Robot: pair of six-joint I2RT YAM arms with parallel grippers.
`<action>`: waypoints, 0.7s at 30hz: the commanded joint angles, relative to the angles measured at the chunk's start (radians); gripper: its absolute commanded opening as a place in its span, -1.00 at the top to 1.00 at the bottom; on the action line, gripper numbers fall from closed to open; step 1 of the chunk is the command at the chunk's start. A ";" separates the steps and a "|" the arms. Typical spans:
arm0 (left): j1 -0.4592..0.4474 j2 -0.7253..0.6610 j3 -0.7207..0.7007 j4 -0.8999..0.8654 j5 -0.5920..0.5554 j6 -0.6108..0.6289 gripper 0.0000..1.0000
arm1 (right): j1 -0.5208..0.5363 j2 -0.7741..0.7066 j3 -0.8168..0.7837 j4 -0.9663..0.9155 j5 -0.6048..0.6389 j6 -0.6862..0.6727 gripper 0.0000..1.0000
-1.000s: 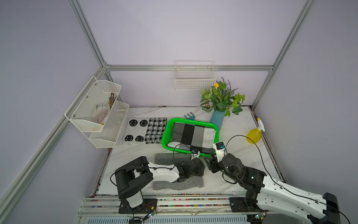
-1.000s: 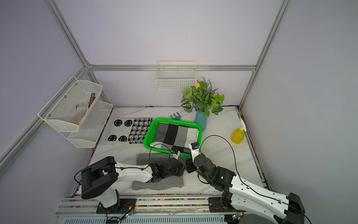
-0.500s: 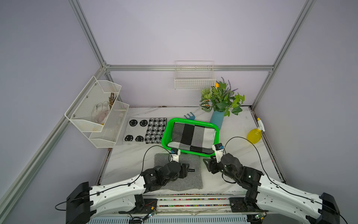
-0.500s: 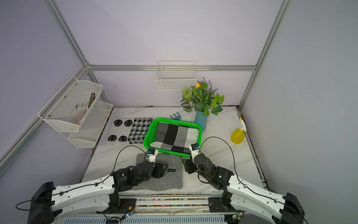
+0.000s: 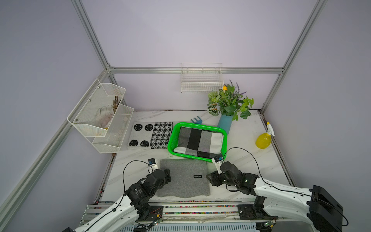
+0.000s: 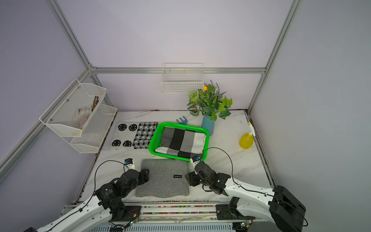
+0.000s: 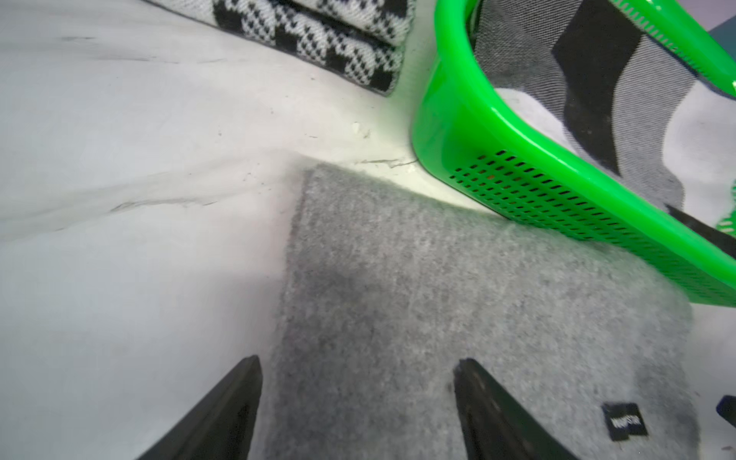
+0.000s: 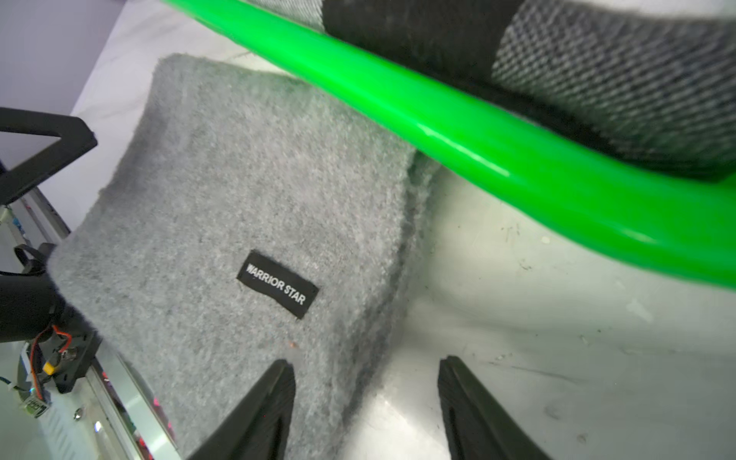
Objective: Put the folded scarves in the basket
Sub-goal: Pick up the scarf at the center of the board.
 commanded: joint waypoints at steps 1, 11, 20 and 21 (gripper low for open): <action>0.025 -0.004 0.000 -0.012 0.016 0.021 -0.62 | -0.010 0.029 -0.005 0.074 -0.068 0.018 -0.26; 0.134 0.060 -0.105 0.158 0.255 0.050 -0.62 | -0.046 0.091 -0.010 0.123 -0.114 0.026 -0.28; 0.178 0.097 -0.121 0.203 0.381 0.070 -0.62 | -0.068 0.224 0.021 0.152 -0.224 0.013 -0.29; 0.178 0.103 -0.121 0.205 0.385 0.073 -0.62 | -0.067 0.236 0.021 0.162 -0.235 0.015 -0.29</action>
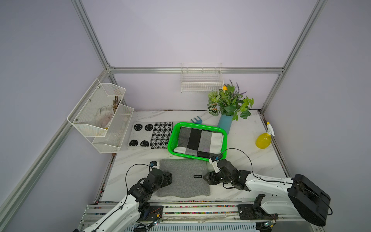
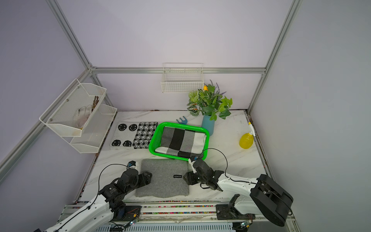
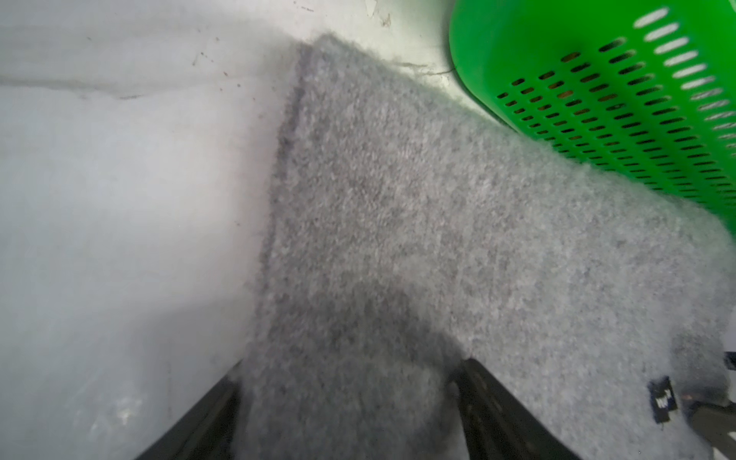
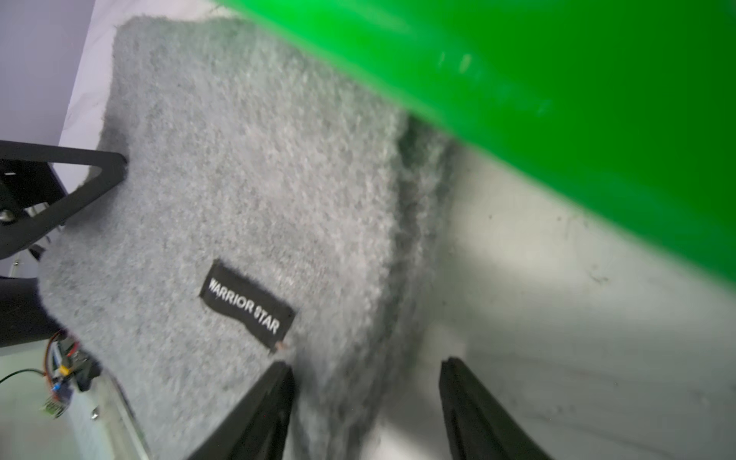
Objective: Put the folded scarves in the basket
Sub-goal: Pick up the scarf at the center of the board, then place the scarf in the basket.
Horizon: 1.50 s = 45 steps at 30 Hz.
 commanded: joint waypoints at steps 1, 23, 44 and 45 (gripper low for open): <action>0.009 0.025 -0.005 0.031 0.079 0.032 -0.62 | -0.002 0.048 0.017 0.024 -0.077 0.004 -0.28; 0.011 0.059 -0.136 0.340 0.294 -0.026 -0.32 | -0.001 0.270 0.031 0.239 -0.336 0.057 -0.08; 0.011 0.025 -0.082 0.425 0.462 0.022 1.00 | 0.019 0.149 0.051 0.171 -0.287 0.006 1.00; 0.010 0.015 -0.067 0.420 0.467 0.020 1.00 | 0.022 0.121 0.053 0.157 -0.290 0.004 1.00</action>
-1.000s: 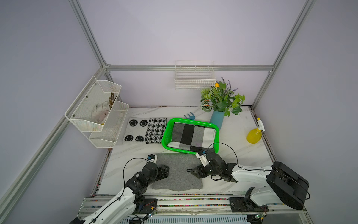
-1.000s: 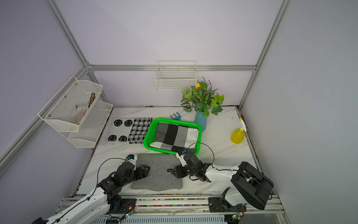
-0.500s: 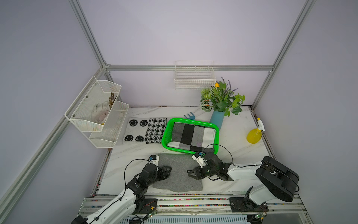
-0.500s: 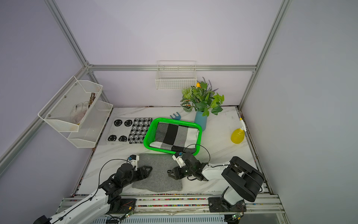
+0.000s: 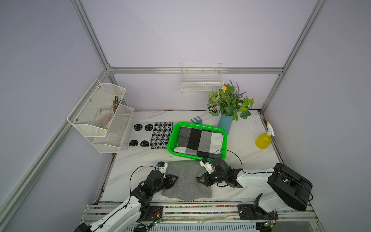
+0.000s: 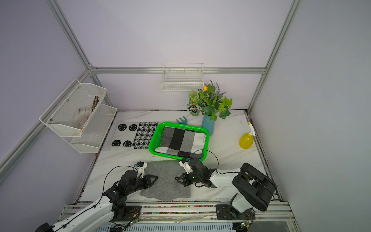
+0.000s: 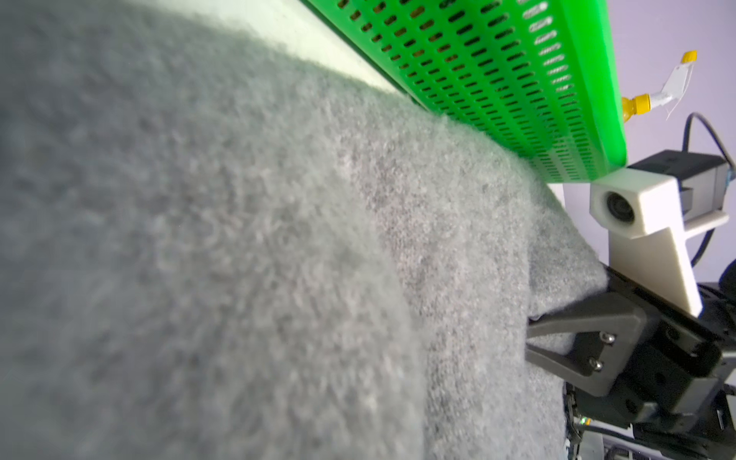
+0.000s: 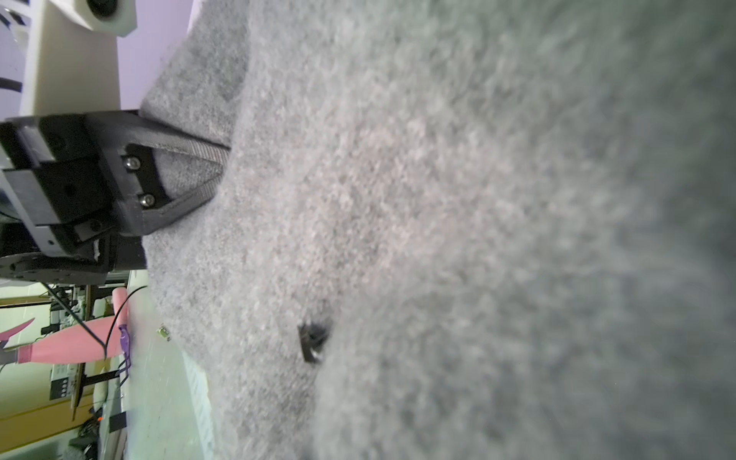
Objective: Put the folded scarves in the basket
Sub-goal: Place the scarf in the basket.
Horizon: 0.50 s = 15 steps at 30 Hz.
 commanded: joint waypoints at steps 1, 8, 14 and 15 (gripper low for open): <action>-0.003 -0.032 0.079 0.031 0.100 0.020 1.00 | 0.015 -0.094 0.020 -0.059 0.001 -0.018 1.00; -0.003 -0.071 0.205 -0.023 0.088 0.023 1.00 | 0.017 -0.305 0.110 -0.263 0.061 -0.081 1.00; -0.004 0.074 0.438 -0.036 0.031 0.093 1.00 | 0.014 -0.409 0.302 -0.469 0.224 -0.128 1.00; -0.004 0.111 0.479 -0.016 0.029 0.098 1.00 | 0.010 -0.421 0.328 -0.484 0.250 -0.131 1.00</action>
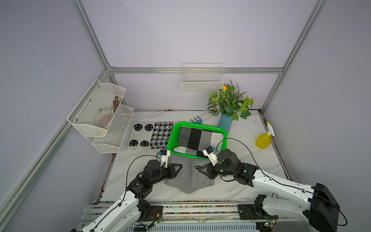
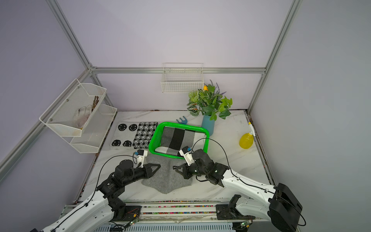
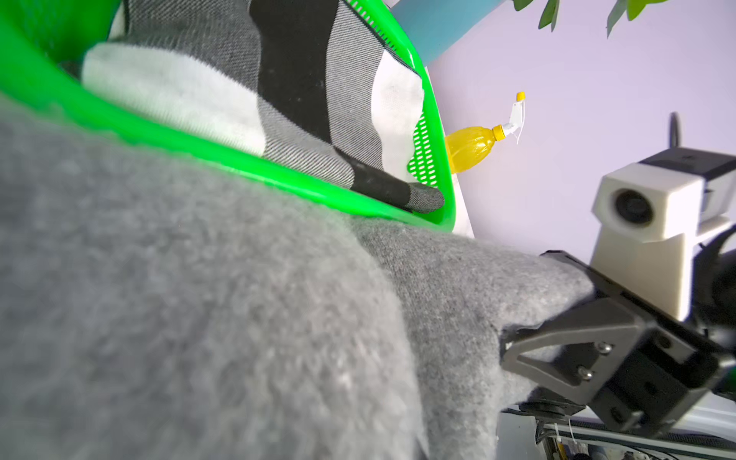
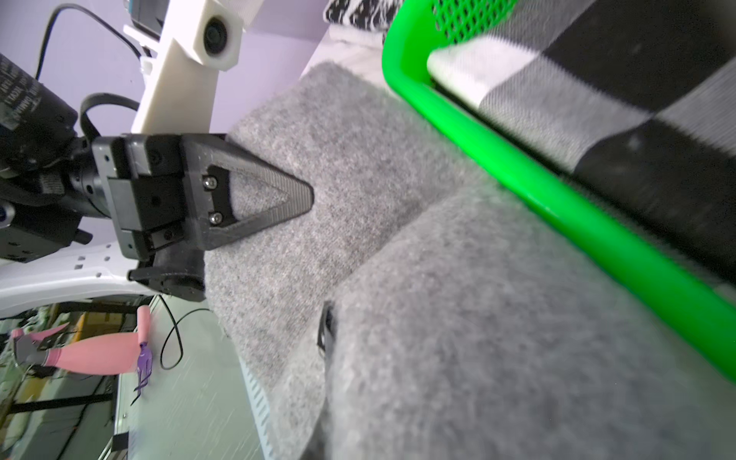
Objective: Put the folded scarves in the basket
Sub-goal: Place the scarf in the basket.
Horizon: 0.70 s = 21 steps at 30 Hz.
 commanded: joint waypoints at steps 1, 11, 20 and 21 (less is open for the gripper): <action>-0.002 0.105 0.173 0.113 -0.015 0.064 1.00 | -0.012 -0.055 0.118 -0.110 0.122 -0.055 1.00; 0.040 0.508 0.620 0.162 0.087 0.127 1.00 | -0.177 0.026 0.395 -0.245 0.081 -0.106 1.00; 0.179 0.864 0.777 0.233 0.299 0.063 1.00 | -0.363 0.196 0.438 -0.206 -0.005 -0.087 1.00; 0.195 0.887 0.778 0.236 0.312 0.058 1.00 | -0.377 0.216 0.426 -0.189 -0.026 -0.072 1.00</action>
